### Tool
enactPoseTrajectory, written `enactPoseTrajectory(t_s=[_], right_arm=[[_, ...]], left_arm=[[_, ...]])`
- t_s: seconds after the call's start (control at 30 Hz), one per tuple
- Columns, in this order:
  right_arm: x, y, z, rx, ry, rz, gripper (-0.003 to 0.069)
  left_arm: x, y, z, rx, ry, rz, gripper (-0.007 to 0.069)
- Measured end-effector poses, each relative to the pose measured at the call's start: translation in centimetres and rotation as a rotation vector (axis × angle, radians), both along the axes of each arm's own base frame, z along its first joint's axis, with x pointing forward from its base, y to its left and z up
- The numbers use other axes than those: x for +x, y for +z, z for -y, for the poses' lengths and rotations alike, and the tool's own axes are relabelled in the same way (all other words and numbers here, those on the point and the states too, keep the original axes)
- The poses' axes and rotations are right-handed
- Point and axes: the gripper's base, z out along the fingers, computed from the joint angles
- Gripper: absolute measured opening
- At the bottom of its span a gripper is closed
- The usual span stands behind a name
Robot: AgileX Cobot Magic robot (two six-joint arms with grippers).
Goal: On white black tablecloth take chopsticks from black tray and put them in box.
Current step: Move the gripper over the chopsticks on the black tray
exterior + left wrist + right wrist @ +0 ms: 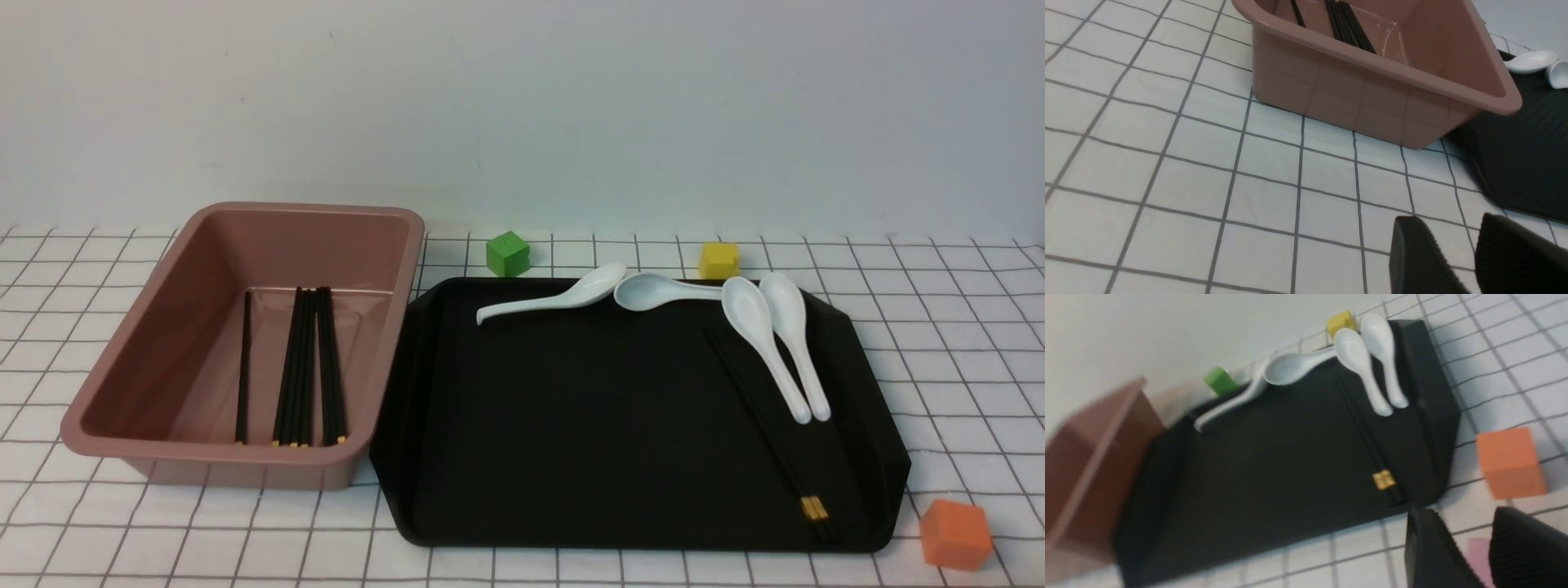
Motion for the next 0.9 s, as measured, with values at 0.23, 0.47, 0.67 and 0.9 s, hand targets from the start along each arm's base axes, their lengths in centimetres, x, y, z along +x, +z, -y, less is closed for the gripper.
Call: enactPoseTrajectory(t_s=[0.23,0.47,0.67,0.9], right_arm=[[0.1,0.7,-0.1,0.174,-0.023,0.04,0.0238],[-0.1,6.0,0.0,0.015,-0.004,0.147,0.0088],[4.1,9.8,0.1,-0.35,0.077,-0.323,-0.0001],[10.1,6.2,-0.4,-0.413,0.172,-0.823,0.0032]], left_arm=[[0.0,0.0,0.0,0.0,0.0,0.0,0.0238],[0.0,0.0,0.0,0.0,0.0,0.0,0.0238],[0.0,0.0,0.0,0.0,0.0,0.0,0.0238],[0.0,0.0,0.0,0.0,0.0,0.0,0.0238]])
